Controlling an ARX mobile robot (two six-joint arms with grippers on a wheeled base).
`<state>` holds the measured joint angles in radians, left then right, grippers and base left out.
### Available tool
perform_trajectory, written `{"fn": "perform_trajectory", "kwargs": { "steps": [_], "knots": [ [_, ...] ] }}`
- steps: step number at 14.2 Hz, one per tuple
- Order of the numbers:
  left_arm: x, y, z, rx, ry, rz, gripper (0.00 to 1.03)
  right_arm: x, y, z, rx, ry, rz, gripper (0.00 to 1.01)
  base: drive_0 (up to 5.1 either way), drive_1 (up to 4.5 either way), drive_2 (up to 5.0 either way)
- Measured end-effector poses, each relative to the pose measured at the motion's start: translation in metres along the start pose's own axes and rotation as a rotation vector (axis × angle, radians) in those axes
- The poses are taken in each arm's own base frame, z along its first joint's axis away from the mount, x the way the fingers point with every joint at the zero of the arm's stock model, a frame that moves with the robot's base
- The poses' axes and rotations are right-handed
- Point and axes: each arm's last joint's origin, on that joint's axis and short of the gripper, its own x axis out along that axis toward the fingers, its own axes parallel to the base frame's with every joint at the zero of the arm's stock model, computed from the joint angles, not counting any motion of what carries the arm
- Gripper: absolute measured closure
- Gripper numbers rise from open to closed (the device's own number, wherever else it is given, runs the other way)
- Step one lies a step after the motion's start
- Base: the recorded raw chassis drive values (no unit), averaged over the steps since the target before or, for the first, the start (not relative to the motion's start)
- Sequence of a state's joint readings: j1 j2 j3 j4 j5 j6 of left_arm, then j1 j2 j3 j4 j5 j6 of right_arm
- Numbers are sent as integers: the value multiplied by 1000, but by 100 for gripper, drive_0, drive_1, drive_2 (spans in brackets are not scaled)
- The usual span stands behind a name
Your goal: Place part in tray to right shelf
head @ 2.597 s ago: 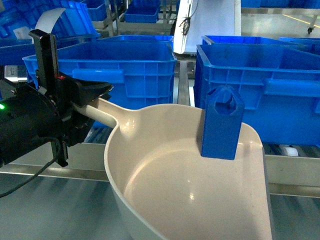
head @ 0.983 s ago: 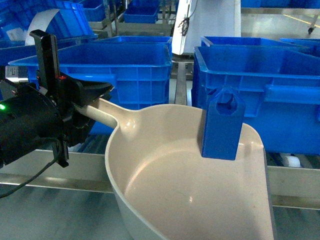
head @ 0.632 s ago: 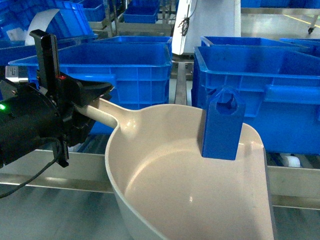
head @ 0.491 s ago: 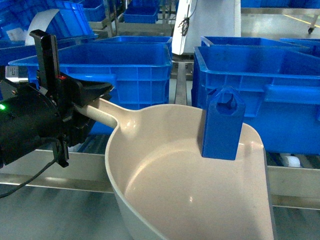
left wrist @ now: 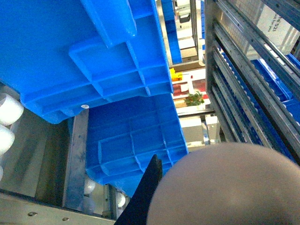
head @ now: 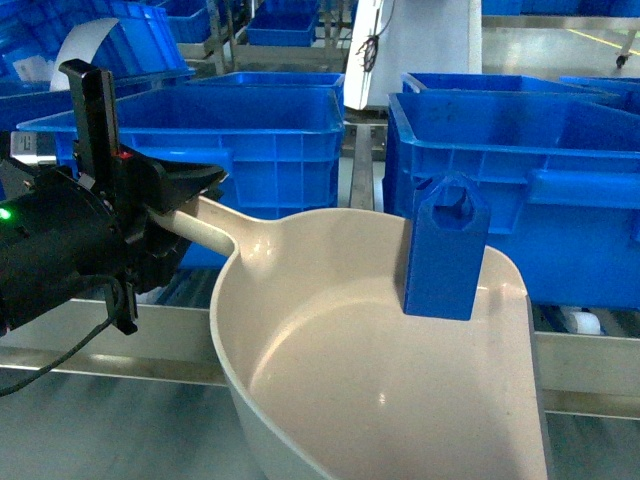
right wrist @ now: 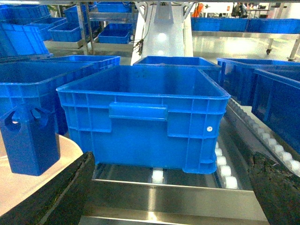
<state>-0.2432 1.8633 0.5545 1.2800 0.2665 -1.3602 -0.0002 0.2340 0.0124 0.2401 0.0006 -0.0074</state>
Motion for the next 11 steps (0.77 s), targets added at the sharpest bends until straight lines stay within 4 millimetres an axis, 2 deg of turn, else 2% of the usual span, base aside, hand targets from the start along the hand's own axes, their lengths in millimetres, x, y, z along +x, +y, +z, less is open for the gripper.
{"fn": "perform_trajectory", "kwargs": {
  "steps": [11],
  "knots": [
    [0, 0, 0, 0, 0, 0, 90, 0, 0, 0, 0, 0, 0, 3, 0, 0, 0]
  ]
}}
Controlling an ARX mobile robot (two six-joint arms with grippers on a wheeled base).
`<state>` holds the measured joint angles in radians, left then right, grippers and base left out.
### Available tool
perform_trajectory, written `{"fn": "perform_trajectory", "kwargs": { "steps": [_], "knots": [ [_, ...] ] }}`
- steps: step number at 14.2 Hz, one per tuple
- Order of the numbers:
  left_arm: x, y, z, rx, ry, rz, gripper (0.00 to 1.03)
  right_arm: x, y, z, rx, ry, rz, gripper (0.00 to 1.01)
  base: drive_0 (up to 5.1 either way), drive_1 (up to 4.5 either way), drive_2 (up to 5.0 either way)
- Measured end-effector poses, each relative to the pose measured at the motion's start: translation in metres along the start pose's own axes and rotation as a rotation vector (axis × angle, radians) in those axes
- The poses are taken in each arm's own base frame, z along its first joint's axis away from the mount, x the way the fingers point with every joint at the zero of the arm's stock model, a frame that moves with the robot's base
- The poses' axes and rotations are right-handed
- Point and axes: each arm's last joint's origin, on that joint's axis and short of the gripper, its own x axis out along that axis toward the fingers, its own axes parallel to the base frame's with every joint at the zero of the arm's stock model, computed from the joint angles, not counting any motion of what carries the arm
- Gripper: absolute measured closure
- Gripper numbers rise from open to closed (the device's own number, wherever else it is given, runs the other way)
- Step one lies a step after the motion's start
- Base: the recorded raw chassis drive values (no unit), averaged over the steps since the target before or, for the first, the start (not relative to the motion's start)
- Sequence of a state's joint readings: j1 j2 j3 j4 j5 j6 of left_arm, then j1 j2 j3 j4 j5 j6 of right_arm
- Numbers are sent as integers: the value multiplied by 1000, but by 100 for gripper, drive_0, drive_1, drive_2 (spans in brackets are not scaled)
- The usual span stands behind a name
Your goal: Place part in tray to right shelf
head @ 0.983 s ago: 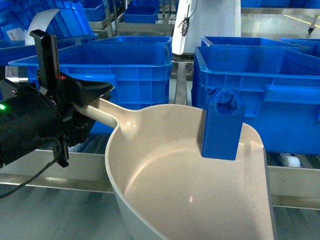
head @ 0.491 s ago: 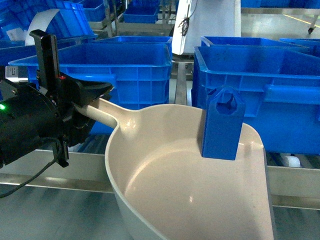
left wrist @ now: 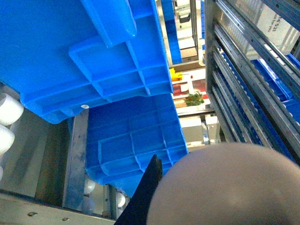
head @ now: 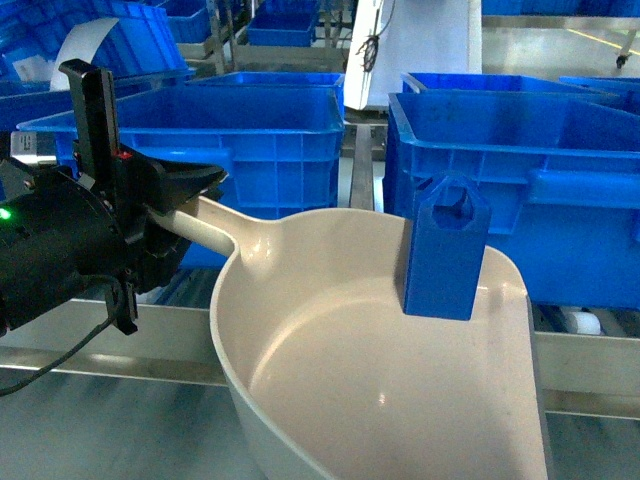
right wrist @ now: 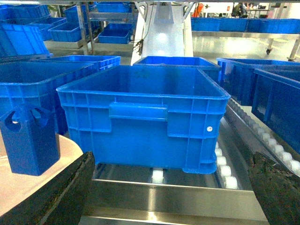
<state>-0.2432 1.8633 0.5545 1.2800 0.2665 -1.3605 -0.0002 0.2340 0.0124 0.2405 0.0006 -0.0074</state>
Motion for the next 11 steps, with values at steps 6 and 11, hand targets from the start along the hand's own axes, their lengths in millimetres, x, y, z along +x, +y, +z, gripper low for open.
{"fn": "perform_trajectory", "kwargs": {
  "steps": [6, 11],
  "knots": [
    [0, 0, 0, 0, 0, 0, 90, 0, 0, 0, 0, 0, 0, 3, 0, 0, 0],
    [-10, -33, 4, 38, -187, 51, 90, 0, 0, 0, 0, 0, 0, 3, 0, 0, 0]
  ]
}}
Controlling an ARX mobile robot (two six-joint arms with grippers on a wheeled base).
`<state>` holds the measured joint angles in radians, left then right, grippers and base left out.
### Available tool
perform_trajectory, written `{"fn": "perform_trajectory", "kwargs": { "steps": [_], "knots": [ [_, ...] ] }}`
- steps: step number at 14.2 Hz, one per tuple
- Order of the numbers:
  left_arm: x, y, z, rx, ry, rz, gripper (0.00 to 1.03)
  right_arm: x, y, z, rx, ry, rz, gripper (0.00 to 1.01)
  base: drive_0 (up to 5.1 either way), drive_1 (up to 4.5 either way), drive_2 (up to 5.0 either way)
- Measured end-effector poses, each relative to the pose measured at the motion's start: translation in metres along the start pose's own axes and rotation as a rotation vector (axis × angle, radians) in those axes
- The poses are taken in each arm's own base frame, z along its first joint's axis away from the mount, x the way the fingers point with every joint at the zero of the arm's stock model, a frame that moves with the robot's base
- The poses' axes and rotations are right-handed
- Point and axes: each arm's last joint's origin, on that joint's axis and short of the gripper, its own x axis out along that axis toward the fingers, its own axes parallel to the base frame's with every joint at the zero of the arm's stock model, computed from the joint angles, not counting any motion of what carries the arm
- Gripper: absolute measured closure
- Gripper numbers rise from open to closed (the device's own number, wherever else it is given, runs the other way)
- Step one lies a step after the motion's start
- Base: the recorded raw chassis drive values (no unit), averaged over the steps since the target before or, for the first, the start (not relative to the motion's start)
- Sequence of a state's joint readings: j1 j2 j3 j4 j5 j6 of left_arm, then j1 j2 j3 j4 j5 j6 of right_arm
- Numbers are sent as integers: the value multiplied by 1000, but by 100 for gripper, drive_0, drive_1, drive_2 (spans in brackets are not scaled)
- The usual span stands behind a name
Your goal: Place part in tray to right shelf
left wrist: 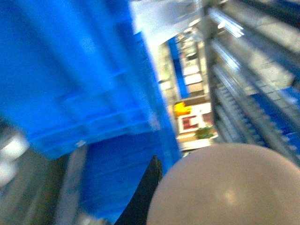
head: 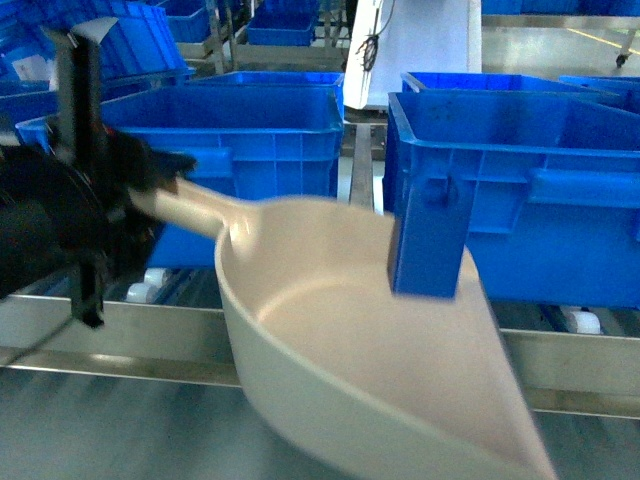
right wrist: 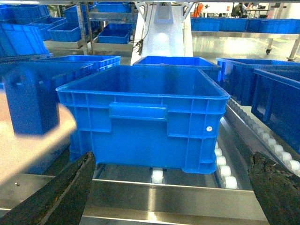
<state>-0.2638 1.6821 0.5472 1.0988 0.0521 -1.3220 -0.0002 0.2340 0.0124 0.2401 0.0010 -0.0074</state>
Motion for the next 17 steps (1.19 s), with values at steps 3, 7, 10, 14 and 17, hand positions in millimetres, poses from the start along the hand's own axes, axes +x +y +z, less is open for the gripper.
{"fn": "perform_trajectory", "kwargs": {
  "steps": [3, 7, 10, 14, 17],
  "knots": [
    [-4, -27, 15, -29, -62, -149, 90, 0, 0, 0, 0, 0, 0, 3, 0, 0, 0],
    [15, -58, 59, -64, -227, -135, 90, 0, 0, 0, 0, 0, 1, 3, 0, 0, 0],
    [50, -96, 99, -57, -397, -52, 90, 0, 0, 0, 0, 0, 1, 3, 0, 0, 0],
    [135, -102, 147, 253, -709, 387, 90, 0, 0, 0, 0, -1, 1, 3, 0, 0, 0],
    [135, -119, 142, 350, -694, 340, 90, 0, 0, 0, 0, 0, 1, 3, 0, 0, 0]
  ]
}}
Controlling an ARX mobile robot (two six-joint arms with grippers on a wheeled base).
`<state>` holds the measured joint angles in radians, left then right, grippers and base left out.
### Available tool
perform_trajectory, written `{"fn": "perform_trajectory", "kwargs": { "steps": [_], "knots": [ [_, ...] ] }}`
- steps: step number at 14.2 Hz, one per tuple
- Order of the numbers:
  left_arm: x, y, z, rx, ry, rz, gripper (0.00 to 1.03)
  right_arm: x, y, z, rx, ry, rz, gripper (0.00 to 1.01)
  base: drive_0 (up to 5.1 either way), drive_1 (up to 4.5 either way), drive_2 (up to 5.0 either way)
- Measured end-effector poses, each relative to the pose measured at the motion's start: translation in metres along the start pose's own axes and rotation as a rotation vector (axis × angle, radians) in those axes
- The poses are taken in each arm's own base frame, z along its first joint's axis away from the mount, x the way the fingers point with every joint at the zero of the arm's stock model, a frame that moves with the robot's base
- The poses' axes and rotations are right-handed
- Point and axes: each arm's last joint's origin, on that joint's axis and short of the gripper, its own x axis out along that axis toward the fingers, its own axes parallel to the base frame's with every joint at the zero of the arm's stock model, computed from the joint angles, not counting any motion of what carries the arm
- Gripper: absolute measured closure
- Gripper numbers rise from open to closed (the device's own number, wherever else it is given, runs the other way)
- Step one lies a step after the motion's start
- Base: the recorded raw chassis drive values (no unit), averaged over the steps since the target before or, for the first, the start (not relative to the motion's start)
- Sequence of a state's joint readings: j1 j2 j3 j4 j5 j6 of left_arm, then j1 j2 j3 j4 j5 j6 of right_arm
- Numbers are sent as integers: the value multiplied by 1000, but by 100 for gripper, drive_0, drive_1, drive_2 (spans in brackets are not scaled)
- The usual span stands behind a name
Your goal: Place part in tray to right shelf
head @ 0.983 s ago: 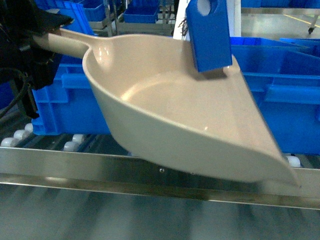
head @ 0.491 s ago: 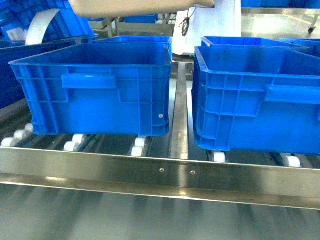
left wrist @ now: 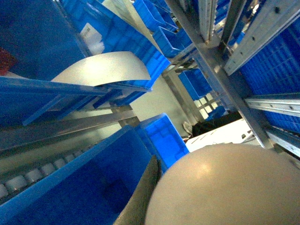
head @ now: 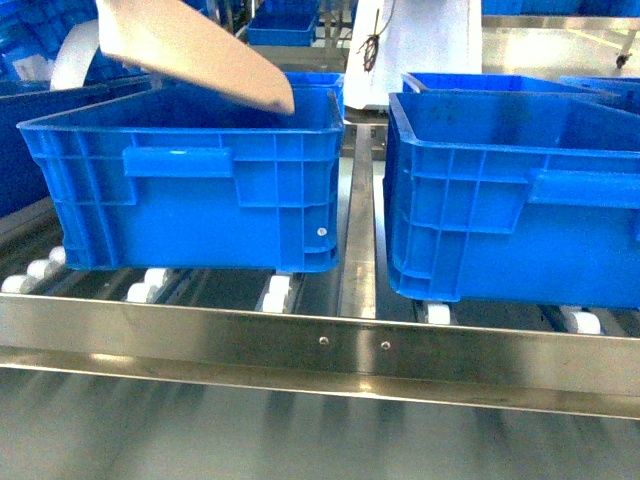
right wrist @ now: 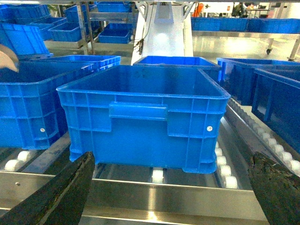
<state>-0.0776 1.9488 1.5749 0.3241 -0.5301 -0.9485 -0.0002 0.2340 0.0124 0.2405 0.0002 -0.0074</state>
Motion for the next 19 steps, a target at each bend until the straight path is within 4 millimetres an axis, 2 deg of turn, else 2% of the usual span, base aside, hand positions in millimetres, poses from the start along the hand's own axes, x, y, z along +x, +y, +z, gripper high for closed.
{"fn": "perform_trajectory", "kwargs": {
  "steps": [2, 5, 7, 9, 12, 13, 15, 16, 17, 18, 19],
  "knots": [
    [-23, 4, 15, -4, -6, -4, 90, 0, 0, 0, 0, 0, 0, 3, 0, 0, 0],
    [-53, 33, 21, -174, 194, -152, 90, 0, 0, 0, 0, 0, 0, 3, 0, 0, 0],
    [-99, 45, 10, -252, 375, -291, 90, 0, 0, 0, 0, 0, 0, 3, 0, 0, 0],
    [-143, 63, 5, -262, 403, -312, 90, 0, 0, 0, 0, 0, 0, 3, 0, 0, 0],
    [-142, 73, 4, -214, 375, -270, 90, 0, 0, 0, 0, 0, 0, 3, 0, 0, 0],
    [-146, 76, 7, -60, 349, -304, 90, 0, 0, 0, 0, 0, 0, 4, 0, 0, 0],
    [-172, 106, 13, 432, 268, -385, 90, -2, 0, -1, 0, 4, 0, 30, 0, 0, 0],
    [-180, 122, 15, 611, 233, -406, 90, -3, 0, -1, 0, 3, 0, 42, 0, 0, 0],
    [-191, 130, 21, 701, 196, -444, 90, -4, 0, -1, 0, 9, 0, 55, 0, 0, 0],
    [-210, 147, 26, 786, 165, -473, 90, -15, 0, -2, 1, -3, 0, 83, 0, 0, 0],
    [-217, 154, 28, 800, 154, -483, 90, -15, 0, -2, 0, 5, 0, 94, 0, 0, 0]
  ]
}}
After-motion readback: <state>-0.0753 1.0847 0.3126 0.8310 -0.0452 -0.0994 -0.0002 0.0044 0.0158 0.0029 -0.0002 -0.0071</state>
